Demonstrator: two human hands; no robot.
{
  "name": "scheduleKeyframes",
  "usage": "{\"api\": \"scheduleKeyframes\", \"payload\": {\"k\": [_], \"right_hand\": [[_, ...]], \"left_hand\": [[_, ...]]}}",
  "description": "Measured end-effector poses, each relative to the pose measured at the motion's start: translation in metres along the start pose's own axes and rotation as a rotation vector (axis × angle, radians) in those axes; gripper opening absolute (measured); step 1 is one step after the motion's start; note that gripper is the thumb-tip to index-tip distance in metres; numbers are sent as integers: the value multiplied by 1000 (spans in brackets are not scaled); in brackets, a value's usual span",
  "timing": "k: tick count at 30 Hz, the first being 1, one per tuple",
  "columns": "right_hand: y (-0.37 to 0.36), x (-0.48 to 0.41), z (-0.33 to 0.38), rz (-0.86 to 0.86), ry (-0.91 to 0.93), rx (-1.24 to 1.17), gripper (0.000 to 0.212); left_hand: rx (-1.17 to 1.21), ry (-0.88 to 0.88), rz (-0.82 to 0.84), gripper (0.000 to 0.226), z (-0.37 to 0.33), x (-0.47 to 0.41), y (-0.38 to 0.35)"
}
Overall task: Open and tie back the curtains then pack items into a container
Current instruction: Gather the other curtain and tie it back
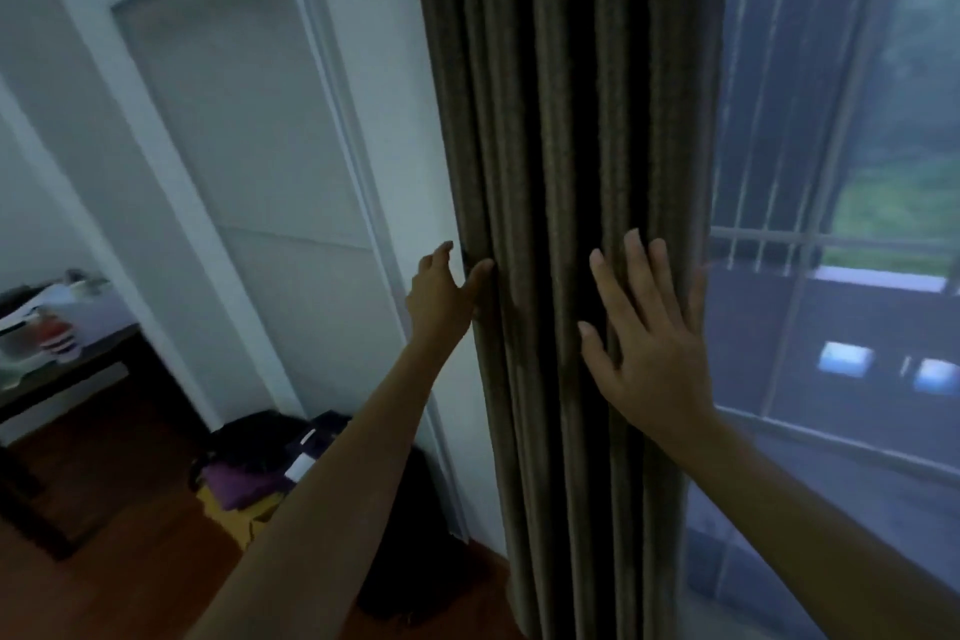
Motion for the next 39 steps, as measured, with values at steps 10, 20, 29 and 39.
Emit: {"api": "scheduleKeyframes", "payload": {"k": [10, 20, 29, 39], "right_hand": [[-34, 17, 66, 5, -175, 213, 59], [-74, -1, 97, 47, -209, 92, 47], [-129, 2, 81, 234, -493, 119, 51], [-188, 31, 95, 314, -376, -105, 35]], "left_hand": [[338, -356, 16, 11, 39, -8, 8], [236, -451, 112, 15, 111, 3, -1], [388, -258, 77, 15, 159, -2, 33], [344, -155, 105, 13, 189, 14, 9]]}}
Point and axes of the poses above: each hand's wrist, its own x-axis away from the middle knuckle, its own y-axis out of the back of the hand, z = x × y, the point moved 10 cm from there along -x, towards the middle knuckle, and after that the axes turned 4 degrees about -x, right-handed, at the moved point
